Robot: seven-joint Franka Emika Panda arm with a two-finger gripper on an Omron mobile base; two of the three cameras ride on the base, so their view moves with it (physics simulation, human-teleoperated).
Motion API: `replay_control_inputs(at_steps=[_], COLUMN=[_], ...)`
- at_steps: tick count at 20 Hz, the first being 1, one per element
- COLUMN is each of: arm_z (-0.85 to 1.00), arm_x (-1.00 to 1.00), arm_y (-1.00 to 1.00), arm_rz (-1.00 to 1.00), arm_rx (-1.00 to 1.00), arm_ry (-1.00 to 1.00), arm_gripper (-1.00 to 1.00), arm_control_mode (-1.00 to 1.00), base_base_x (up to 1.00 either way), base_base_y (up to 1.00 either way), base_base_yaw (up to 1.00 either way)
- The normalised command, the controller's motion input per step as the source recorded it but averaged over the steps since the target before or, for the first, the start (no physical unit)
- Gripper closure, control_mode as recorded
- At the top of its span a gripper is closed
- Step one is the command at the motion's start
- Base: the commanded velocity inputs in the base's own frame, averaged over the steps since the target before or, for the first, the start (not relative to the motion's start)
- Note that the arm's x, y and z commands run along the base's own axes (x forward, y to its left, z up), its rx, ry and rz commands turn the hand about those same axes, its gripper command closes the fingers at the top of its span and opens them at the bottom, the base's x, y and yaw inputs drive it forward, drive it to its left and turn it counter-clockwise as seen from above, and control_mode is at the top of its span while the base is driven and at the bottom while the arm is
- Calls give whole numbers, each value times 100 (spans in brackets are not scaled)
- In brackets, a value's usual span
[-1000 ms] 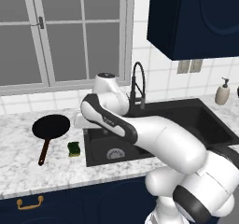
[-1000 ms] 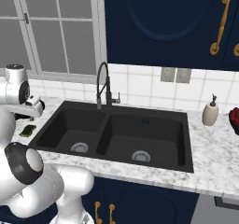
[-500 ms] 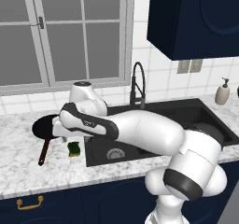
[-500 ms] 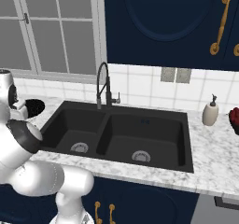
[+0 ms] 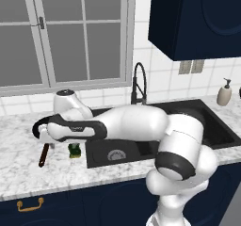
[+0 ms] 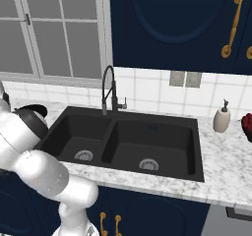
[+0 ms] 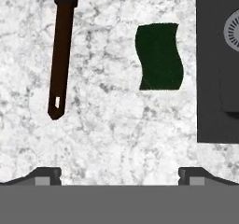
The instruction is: Pick the pan and sponge and place them into the sink. Then turn on the water.
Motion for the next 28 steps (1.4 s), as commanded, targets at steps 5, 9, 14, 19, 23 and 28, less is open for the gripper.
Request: replay_control_inputs(at_steps=[5, 9, 14, 19, 23, 28], arm_z=[-29, -16, -7, -17, -10, -22], arm_x=[33, 22, 20, 27, 31, 26], arm_y=[25, 26, 29, 27, 34, 20], arm_rz=[0, 0, 0, 0, 0, 0], arm_rx=[-4, -3, -3, -5, -4, -3], arm_ry=[0, 0, 0, 0, 0, 0], arm_gripper=[-100, -100, -100, -100, -100, -100], arm_control_mode=[-100, -100, -100, -100, -100, -100], base_base_x=[0, 0, 0, 0, 0, 0], base_base_y=[0, 0, 0, 0, 0, 0], base_base_yaw=[0, 0, 0, 0, 0, 0])
